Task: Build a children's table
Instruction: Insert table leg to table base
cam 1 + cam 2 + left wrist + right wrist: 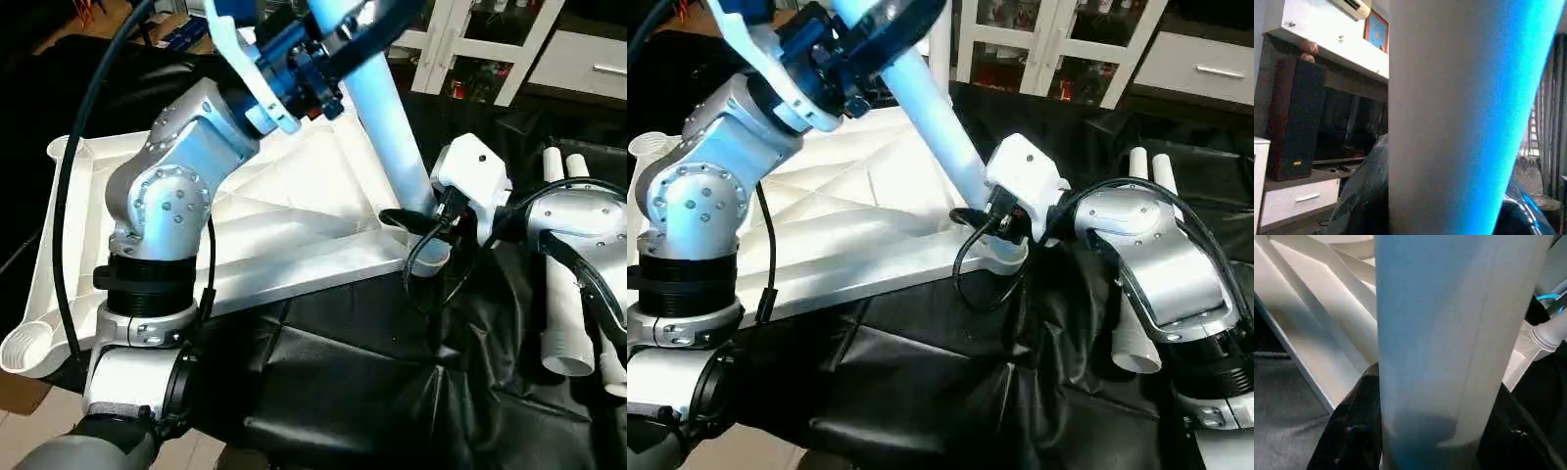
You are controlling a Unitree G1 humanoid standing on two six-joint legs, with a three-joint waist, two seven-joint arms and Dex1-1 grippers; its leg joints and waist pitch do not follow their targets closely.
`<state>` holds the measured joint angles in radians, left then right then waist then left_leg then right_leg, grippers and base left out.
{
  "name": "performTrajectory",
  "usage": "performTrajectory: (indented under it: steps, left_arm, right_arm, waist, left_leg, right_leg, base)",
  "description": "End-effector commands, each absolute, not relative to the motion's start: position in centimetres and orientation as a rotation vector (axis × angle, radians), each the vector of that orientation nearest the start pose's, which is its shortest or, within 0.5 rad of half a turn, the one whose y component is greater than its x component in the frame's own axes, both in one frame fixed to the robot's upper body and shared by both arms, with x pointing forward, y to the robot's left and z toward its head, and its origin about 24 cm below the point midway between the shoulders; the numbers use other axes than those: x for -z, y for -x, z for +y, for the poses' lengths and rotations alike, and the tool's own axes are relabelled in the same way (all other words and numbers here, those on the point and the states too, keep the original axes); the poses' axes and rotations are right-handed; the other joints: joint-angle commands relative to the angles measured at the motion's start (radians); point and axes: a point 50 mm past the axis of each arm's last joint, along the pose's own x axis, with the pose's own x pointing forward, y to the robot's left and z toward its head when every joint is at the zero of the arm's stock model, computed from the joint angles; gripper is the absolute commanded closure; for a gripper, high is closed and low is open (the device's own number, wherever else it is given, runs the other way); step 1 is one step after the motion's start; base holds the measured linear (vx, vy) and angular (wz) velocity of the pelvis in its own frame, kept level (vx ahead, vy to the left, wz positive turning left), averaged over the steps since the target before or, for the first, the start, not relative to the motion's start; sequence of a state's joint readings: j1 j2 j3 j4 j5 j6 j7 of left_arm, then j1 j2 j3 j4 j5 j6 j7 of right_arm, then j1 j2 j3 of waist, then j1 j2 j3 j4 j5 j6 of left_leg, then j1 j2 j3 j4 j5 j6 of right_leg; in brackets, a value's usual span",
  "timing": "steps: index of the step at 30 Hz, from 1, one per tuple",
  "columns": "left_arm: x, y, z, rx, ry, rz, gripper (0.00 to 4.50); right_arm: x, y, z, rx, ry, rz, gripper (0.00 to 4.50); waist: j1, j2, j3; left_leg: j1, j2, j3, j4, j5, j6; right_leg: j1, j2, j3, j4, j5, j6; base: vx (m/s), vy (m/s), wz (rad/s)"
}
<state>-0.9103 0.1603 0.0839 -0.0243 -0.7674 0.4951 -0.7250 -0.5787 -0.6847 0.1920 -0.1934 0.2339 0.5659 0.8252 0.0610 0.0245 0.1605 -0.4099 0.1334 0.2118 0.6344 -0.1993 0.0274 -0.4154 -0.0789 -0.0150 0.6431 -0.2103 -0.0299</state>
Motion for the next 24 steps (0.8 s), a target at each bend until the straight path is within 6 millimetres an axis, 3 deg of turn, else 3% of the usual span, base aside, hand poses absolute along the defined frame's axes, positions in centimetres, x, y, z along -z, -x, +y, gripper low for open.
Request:
performTrajectory:
  steps: [1,6,10,12,14,15,16,17,18,19,20,21,22,23,24]
  left_arm:
    - [-28.9,-31.2,7.7,1.225,0.301,-0.504,2.26]
    - [-28.6,-31.8,9.0,1.145,0.347,-0.512,1.83]
    - [-28.2,-31.4,10.3,1.148,0.458,-0.519,1.79]
    - [-28.2,-31.4,10.6,1.143,0.479,-0.523,1.79]
    - [-27.4,-31.4,11.5,1.103,0.499,-0.506,1.79]
    - [-25.6,-31.7,12.1,1.048,0.389,-0.428,1.79]
    - [-24.4,-31.9,12.3,1.019,0.307,-0.373,1.79]
    - [-24.4,-31.9,12.3,1.019,0.307,-0.373,1.79]
    - [-21.7,-31.8,12.4,0.999,0.090,-0.263,1.79]
    - [-17.7,-30.9,12.4,1.040,-0.170,-0.108,1.79]
    - [-17.3,-30.7,12.4,1.049,-0.186,-0.092,1.79]
    - [-15.2,-29.2,12.2,1.122,-0.196,-0.009,1.52]
    - [-14.5,-28.4,11.9,1.157,-0.194,0.019,1.45]
    - [-14.0,-27.7,11.6,1.190,-0.185,0.048,1.45]
    - [-13.7,-27.2,11.4,1.214,-0.183,0.063,1.42]
  right_arm:
    - [-19.7,-29.9,-15.5,-0.932,0.515,0.042,2.67]
    - [-20.5,-30.8,-16.7,-0.776,0.289,-0.044,2.67]
    - [-20.9,-32.0,-19.8,-0.568,0.022,-0.128,2.67]
    - [-21.1,-32.1,-20.2,-0.555,-0.035,-0.147,2.67]
    - [-21.7,-31.8,-21.7,-0.553,-0.271,-0.204,2.67]
    - [-21.9,-31.3,-22.7,-0.602,-0.432,-0.212,2.67]
    - [-22.0,-30.9,-23.1,-0.641,-0.510,-0.216,2.68]
    - [-22.0,-30.9,-23.1,-0.641,-0.510,-0.216,2.68]
    - [-22.0,-30.3,-23.6,-0.690,-0.623,-0.213,2.68]
    - [-22.2,-29.6,-24.1,-0.747,-0.762,-0.227,2.68]
    - [-22.2,-29.5,-24.1,-0.753,-0.780,-0.229,2.68]
    - [-22.1,-29.0,-24.5,-0.778,-0.909,-0.254,2.68]
    - [-22.0,-28.8,-24.9,-0.795,-0.974,-0.271,2.68]
    - [-21.9,-28.6,-25.3,-0.800,-1.019,-0.282,2.68]
    - [-21.8,-28.4,-25.6,-0.802,-1.046,-0.289,2.68]
  waist:
    - [0.002,-0.008,-0.103]
    - [0.002,-0.003,-0.100]
    - [0.002,-0.003,-0.099]
    - [0.003,-0.003,-0.100]
    - [0.002,-0.002,-0.097]
    - [0.001,-0.004,-0.090]
    - [-0.001,-0.006,-0.087]
    - [0.000,-0.004,-0.087]
    - [0.000,0.000,-0.091]
    - [-0.005,0.001,-0.087]
    - [-0.003,0.005,-0.088]
    - [-0.008,0.008,-0.086]
    - [-0.009,0.010,-0.087]
    - [-0.006,0.011,-0.090]
    - [-0.005,0.009,-0.083]
  left_leg:
    - [0.035,0.093,-0.051,-0.068,0.018,0.117]
    - [0.037,0.091,-0.049,-0.070,0.003,0.105]
    - [0.037,0.086,-0.046,-0.071,0.007,0.085]
    - [0.039,0.085,-0.044,-0.071,0.007,0.085]
    - [0.037,0.086,-0.046,-0.072,0.019,0.102]
    - [0.035,0.085,-0.048,-0.074,0.006,0.116]
    - [0.037,0.089,-0.049,-0.077,-0.003,0.125]
    - [0.038,0.089,-0.050,-0.079,0.000,0.122]
    - [0.042,0.089,-0.052,-0.079,0.015,0.124]
    - [0.040,0.091,-0.051,-0.082,0.020,0.123]
    - [0.042,0.094,-0.057,-0.086,0.029,0.127]
    - [0.048,0.093,-0.054,-0.090,0.044,0.117]
    - [0.051,0.092,-0.050,-0.090,0.077,0.106]
    - [0.050,0.093,-0.049,-0.088,0.101,0.099]
    - [0.049,0.091,-0.047,-0.089,0.102,0.098]
  right_leg:
    - [0.061,-0.079,0.038,-0.048,0.127,-0.326]
    - [0.055,-0.077,0.038,-0.052,0.099,-0.326]
    - [0.054,-0.075,0.037,-0.051,0.109,-0.336]
    - [0.054,-0.072,0.036,-0.051,0.113,-0.333]
    - [0.055,-0.073,0.036,-0.050,0.123,-0.328]
    - [0.055,-0.075,0.038,-0.056,0.102,-0.326]
    - [0.055,-0.074,0.039,-0.062,0.069,-0.301]
    - [0.055,-0.073,0.037,-0.061,0.055,-0.290]
    - [0.053,-0.072,0.037,-0.066,0.044,-0.265]
    - [0.051,-0.068,0.036,-0.065,0.038,-0.252]
    - [0.051,-0.073,0.036,-0.068,0.022,-0.223]
    - [0.045,-0.070,0.033,-0.066,0.029,-0.221]
    - [0.037,-0.064,0.030,-0.062,0.068,-0.235]
    - [0.039,-0.067,0.031,-0.057,0.115,-0.253]
    - [0.033,-0.063,0.030,-0.058,0.119,-0.258]
  base:
    - [0.000,0.000,0.00]
    - [0.000,0.000,0.00]
    - [0.000,0.000,0.00]
    - [0.000,0.000,0.00]
    - [0.000,0.000,0.00]
    - [0.000,0.000,0.00]
    - [0.000,0.000,0.00]
    - [0.000,0.000,0.00]
    - [0.000,0.000,0.00]
    - [0.000,0.000,0.00]
    - [0.000,0.000,0.00]
    - [0.000,0.000,0.00]
    - [0.000,0.000,0.00]
    - [0.000,0.000,0.00]
    - [0.000,0.000,0.00]
